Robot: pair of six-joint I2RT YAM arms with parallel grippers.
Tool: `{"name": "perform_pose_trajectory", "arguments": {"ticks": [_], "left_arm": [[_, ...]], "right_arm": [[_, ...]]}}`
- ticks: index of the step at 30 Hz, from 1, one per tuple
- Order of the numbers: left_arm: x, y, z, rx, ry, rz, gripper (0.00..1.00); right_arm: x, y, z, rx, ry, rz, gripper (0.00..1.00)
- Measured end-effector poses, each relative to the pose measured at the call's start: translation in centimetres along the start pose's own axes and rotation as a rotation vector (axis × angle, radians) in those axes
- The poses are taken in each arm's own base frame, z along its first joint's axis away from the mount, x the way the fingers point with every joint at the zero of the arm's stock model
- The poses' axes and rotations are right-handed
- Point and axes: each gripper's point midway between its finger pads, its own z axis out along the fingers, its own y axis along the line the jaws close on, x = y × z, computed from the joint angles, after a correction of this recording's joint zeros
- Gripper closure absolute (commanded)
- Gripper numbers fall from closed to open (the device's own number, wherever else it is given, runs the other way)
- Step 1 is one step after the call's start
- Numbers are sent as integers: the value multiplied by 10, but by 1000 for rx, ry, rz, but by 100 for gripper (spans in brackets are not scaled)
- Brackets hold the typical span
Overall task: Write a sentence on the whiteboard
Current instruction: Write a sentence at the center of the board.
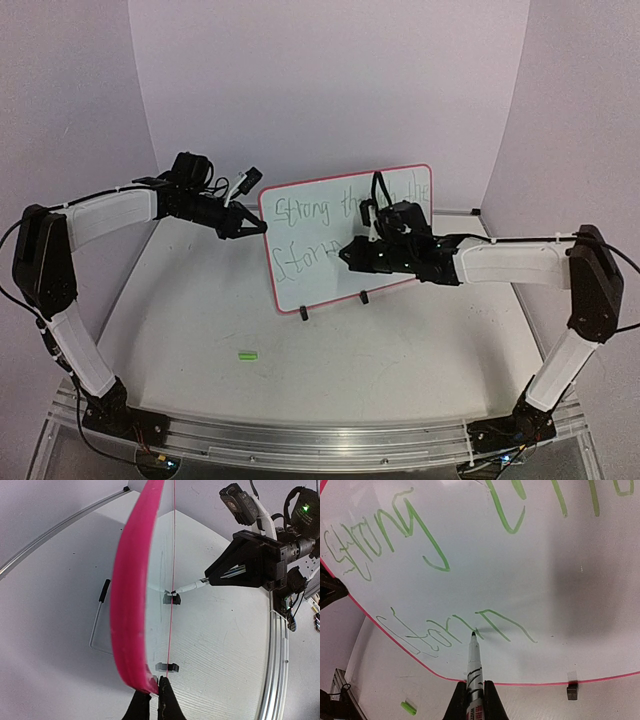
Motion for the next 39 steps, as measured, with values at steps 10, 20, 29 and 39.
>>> {"name": "perform_pose_trajectory", "arguments": {"ticks": [10, 20, 29, 39], "left_arm": [[0, 0, 0, -1, 0, 0, 100], [0, 0, 0, -2, 1, 0, 100], [0, 0, 0, -2, 1, 0, 100], [0, 1, 0, -3, 1, -1, 100]], "right_arm": [[0, -3, 2, 21, 2, -1, 100], [-5, -2, 0, 36, -8, -9, 100], [-5, -2, 0, 39, -11, -10, 100], [-8, -3, -1, 50, -23, -10, 100]]}}
